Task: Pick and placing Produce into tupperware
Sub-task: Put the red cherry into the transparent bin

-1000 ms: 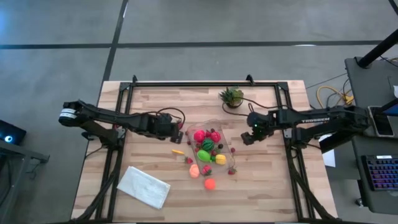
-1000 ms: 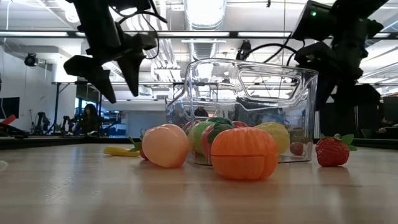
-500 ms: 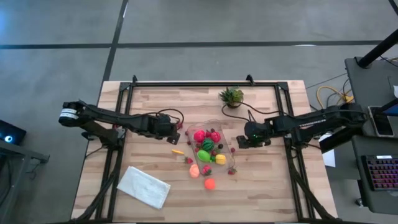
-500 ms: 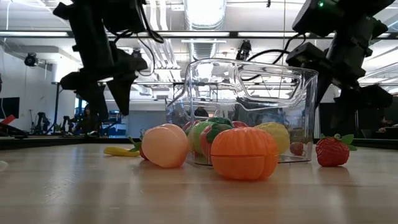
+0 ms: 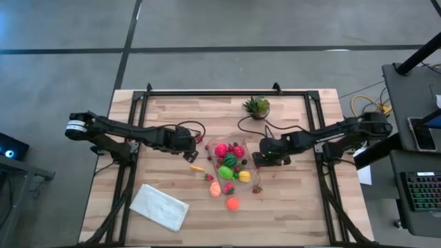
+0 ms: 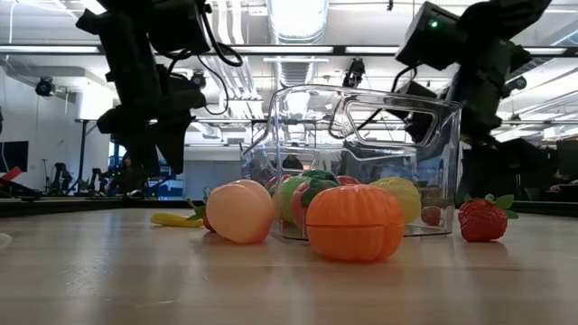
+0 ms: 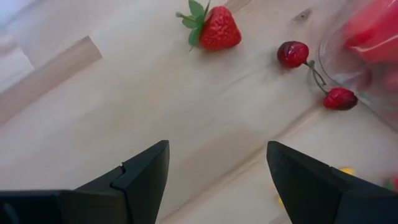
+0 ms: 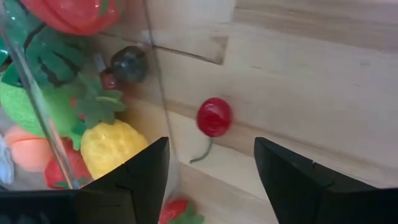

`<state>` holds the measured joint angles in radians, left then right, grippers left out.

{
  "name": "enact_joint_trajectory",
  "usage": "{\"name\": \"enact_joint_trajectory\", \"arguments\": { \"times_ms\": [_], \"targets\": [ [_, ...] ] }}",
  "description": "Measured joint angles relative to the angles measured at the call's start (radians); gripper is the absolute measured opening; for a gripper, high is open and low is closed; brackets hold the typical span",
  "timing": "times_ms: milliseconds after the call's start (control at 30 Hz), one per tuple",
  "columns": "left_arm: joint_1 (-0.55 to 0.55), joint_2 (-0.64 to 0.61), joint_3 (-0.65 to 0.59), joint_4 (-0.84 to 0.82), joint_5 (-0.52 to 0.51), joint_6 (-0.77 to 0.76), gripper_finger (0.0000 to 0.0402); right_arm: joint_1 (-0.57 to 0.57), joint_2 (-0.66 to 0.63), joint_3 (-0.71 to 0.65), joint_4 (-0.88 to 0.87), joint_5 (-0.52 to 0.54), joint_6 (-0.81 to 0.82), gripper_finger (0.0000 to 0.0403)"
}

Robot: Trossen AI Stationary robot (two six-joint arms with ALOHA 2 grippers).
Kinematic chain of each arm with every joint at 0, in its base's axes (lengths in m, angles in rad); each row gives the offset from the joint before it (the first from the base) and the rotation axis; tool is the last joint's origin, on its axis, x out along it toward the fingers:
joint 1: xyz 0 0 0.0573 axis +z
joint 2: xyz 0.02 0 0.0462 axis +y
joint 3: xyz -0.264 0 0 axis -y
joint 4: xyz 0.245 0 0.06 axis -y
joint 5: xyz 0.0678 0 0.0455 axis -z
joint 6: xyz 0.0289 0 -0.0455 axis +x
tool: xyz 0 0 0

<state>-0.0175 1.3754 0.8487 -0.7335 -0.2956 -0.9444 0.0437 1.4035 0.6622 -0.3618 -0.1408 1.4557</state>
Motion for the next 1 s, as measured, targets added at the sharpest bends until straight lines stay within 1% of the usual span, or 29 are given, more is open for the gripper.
{"name": "enact_joint_trajectory", "arguments": {
  "times_ms": [200, 400, 667, 800, 1000],
  "targets": [
    [0.020, 0.000, -0.016, 0.011, -0.015, 0.095, 0.0255, 0.000, 0.096, 0.074, -0.001, -0.016, -0.009, 0.0218],
    [0.050, 0.000, -0.056, 0.054, -0.017, 0.169, 0.0255, 0.000, 0.158, 0.118, -0.004, -0.016, 0.007, 0.0208],
    [0.060, 0.000, -0.075, 0.072, -0.016, 0.248, 0.0255, -0.001, 0.169, 0.121, -0.037, -0.016, 0.037, 0.0187],
    [0.065, 0.000, -0.076, 0.074, -0.020, 0.254, 0.0255, -0.003, 0.169, 0.121, -0.077, -0.013, 0.036, 0.0168],
    [0.082, 0.000, -0.098, 0.108, -0.027, 0.264, 0.0255, -0.005, 0.169, 0.121, -0.079, 0.010, 0.034, 0.0142]
  ]
}}
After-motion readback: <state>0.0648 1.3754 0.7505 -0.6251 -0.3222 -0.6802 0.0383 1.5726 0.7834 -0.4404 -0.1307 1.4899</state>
